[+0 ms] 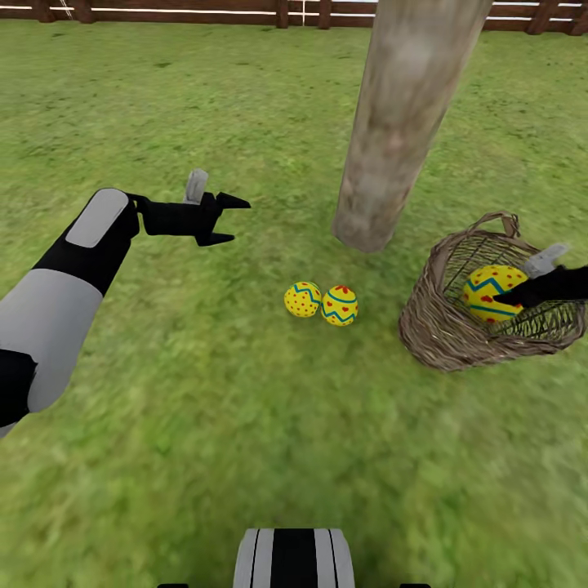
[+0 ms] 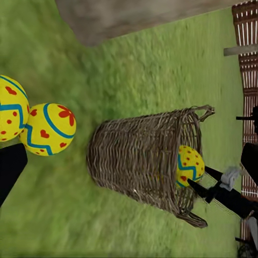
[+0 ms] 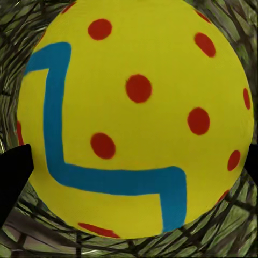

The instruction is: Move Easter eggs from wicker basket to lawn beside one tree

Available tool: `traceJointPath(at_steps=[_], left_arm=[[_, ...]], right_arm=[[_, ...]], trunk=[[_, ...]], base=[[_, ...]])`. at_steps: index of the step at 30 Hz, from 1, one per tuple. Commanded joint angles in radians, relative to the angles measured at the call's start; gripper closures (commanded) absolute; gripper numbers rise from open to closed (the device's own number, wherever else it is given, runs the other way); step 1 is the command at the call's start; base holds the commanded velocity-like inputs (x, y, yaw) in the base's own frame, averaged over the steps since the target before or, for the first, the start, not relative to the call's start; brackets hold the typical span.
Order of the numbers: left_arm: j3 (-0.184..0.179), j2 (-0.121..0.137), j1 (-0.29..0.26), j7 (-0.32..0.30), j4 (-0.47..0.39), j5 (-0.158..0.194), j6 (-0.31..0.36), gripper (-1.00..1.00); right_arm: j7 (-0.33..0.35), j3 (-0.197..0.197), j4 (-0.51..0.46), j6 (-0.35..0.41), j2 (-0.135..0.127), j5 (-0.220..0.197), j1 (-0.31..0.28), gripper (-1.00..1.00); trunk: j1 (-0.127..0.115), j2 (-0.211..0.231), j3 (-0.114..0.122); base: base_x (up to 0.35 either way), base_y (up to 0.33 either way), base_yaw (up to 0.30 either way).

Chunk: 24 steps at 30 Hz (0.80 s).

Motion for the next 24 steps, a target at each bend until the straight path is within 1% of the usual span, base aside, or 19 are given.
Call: traceJointPath(at_steps=[1, 3, 5, 6, 7, 8, 9, 10, 11, 13, 14, 15, 16, 18, 19, 20, 21, 23, 24], left_arm=[[-0.004, 0.0, -0.001, 0.01, -0.001, 0.011, -0.001, -1.0], [-0.004, -0.001, -0.002, 0.01, 0.005, 0.011, -0.002, -1.0], [-0.004, -0.003, -0.001, 0.01, 0.009, 0.011, -0.003, -1.0], [-0.005, -0.004, -0.001, 0.01, 0.014, 0.011, -0.004, -1.0], [-0.005, -0.004, -0.001, 0.009, 0.029, 0.011, -0.004, -1.0], [-0.005, -0.005, -0.001, 0.008, 0.047, 0.01, -0.004, -1.0], [-0.005, -0.004, -0.001, 0.008, 0.059, 0.01, -0.004, -1.0], [-0.005, -0.004, -0.001, 0.007, 0.065, 0.009, -0.004, -1.0], [-0.005, -0.004, -0.001, 0.007, 0.068, 0.008, -0.004, -1.0], [-0.01, -0.004, -0.001, 0.007, 0.07, 0.008, -0.004, -1.0], [-0.017, -0.005, -0.001, 0.008, 0.071, 0.008, -0.005, -1.0], [-0.024, -0.004, -0.001, 0.009, 0.072, 0.008, -0.006, -1.0], [-0.027, -0.004, -0.001, 0.01, 0.073, 0.008, -0.006, -1.0], [-0.029, -0.002, -0.001, 0.009, 0.078, 0.006, -0.006, -1.0], [-0.029, 0.001, -0.001, 0.009, 0.08, 0.004, -0.006, -1.0], [-0.029, 0.002, -0.001, 0.009, 0.08, 0.003, -0.006, -1.0], [-0.029, 0.003, -0.001, 0.009, 0.081, 0.003, -0.006, -1.0], [-0.03, 0.003, -0.001, 0.01, 0.097, 0.003, -0.006, -1.0], [-0.03, 0.003, -0.001, 0.01, 0.104, 0.003, -0.006, -1.0]], right_arm=[[0.014, -0.002, -0.03, 0.024, -0.02, -0.008, -0.002, 1.0], [0.037, -0.01, -0.068, 0.045, -0.043, -0.007, -0.002, 1.0], [0.051, -0.015, -0.171, 0.109, -0.091, -0.009, -0.002, 1.0], [0.062, -0.038, -0.228, 0.141, -0.115, -0.01, -0.002, 1.0], [0.079, -0.084, -0.275, 0.169, -0.138, -0.01, -0.002, 1.0], [0.099, -0.139, -0.307, 0.195, -0.155, -0.008, -0.002, 1.0], [0.118, -0.177, -0.334, 0.216, -0.166, -0.007, -0.002, 1.0], [0.129, -0.198, -0.363, 0.228, -0.172, -0.006, -0.002, 1.0], [0.135, -0.21, -0.392, 0.238, -0.176, -0.005, -0.002, 1.0], [0.137, -0.221, -0.472, 0.281, -0.179, -0.005, -0.002, 1.0], [0.137, -0.24, -0.513, 0.304, -0.18, -0.005, -0.002, 1.0], [0.136, -0.279, -0.559, 0.331, -0.179, -0.005, -0.002, 1.0], [0.135, -0.299, -0.591, 0.357, -0.177, -0.005, -0.002, 1.0], [0.131, -0.313, -0.652, 0.406, -0.167, -0.004, -0.002, 1.0], [0.117, -0.316, -0.698, 0.442, -0.155, 0.004, -0.002, 1.0], [0.107, -0.318, -0.721, 0.473, -0.144, 0.016, -0.004, 1.0], [0.103, -0.319, -0.722, 0.484, -0.138, 0.018, -0.007, 1.0], [0.1, -0.318, -0.71, 0.493, -0.11, 0.023, -0.011, 1.0], [0.099, -0.318, -0.701, 0.495, -0.084, 0.026, -0.017, 1.0]], trunk=[[0.0, 0.0, -0.001], [0.0, 0.0, -0.001], [0.0, 0.0, -0.001], [0.0, 0.0, -0.001], [0.0, 0.0, -0.001], [0.0, 0.0, -0.001], [0.0, 0.0, -0.001], [0.0, 0.0, -0.001], [0.0, 0.0, -0.001], [0.0, 0.0, -0.001], [0.0, 0.0, -0.001], [0.0, 0.0, -0.001], [0.0, 0.0, -0.001], [0.0, 0.0, -0.001], [0.0, 0.0, -0.001], [0.0, 0.0, -0.001], [0.0, 0.0, -0.001], [0.0, 0.0, -0.001], [0.0, 0.0, -0.001]], base=[[0.0, 0.0, 0.0], [0.0, 0.0, 0.0], [0.0, 0.0, 0.0], [0.0, 0.0, 0.0], [0.0, 0.0, 0.0], [0.0, 0.0, 0.0], [0.0, 0.0, 0.0], [0.0, 0.0, 0.0], [0.0, 0.0, 0.0], [0.0, 0.0, 0.0], [0.0, 0.0, 0.0], [0.0, 0.0, 0.0], [0.0, 0.0, 0.0], [0.0, 0.0, 0.0], [0.0, 0.0, 0.0], [0.0, 0.0, 0.0], [0.0, 0.0, 0.0], [0.0, 0.0, 0.0], [0.0, 0.0, 0.0]])
